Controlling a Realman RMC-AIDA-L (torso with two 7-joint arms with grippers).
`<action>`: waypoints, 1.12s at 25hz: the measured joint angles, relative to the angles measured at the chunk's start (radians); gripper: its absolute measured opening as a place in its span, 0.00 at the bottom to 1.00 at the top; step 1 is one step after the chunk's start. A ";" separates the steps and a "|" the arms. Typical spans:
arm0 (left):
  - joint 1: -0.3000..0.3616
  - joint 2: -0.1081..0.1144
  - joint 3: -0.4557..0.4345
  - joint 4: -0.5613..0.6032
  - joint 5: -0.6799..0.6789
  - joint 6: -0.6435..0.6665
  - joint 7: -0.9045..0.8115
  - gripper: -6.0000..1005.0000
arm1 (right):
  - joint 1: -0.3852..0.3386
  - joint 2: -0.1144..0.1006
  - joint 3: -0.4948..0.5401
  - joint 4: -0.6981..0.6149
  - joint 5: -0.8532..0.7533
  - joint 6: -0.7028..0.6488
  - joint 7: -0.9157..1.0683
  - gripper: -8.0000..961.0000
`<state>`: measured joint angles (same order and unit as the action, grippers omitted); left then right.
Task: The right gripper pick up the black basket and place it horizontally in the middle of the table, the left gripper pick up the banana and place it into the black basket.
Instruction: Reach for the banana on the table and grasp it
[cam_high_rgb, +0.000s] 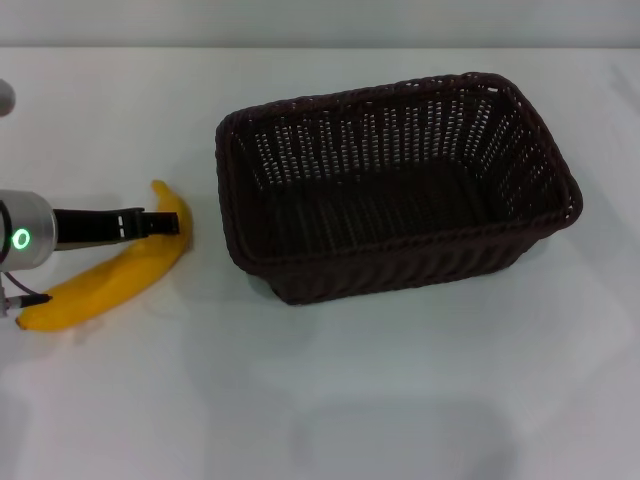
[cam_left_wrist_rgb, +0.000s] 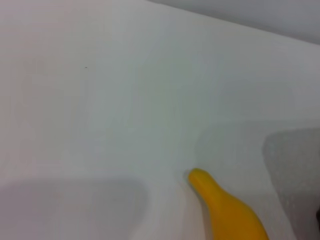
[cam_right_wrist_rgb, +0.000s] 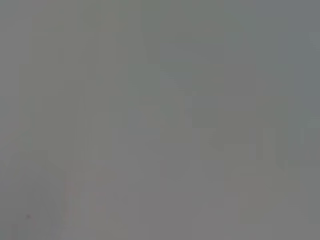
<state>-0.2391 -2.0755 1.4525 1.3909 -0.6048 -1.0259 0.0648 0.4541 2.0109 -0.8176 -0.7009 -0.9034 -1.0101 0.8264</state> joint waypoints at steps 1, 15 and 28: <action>-0.005 0.000 0.000 -0.007 -0.001 0.000 0.004 0.86 | 0.000 0.000 0.000 0.000 0.000 -0.001 0.000 0.88; -0.034 0.001 0.002 -0.009 -0.018 -0.023 0.022 0.83 | -0.004 0.000 0.000 -0.009 0.000 -0.009 0.000 0.88; -0.037 0.002 -0.003 -0.010 -0.038 -0.025 0.040 0.81 | -0.009 -0.001 0.000 -0.009 0.000 -0.019 0.000 0.88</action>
<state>-0.2762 -2.0739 1.4495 1.3812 -0.6427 -1.0508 0.1044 0.4449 2.0095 -0.8176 -0.7104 -0.9035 -1.0294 0.8268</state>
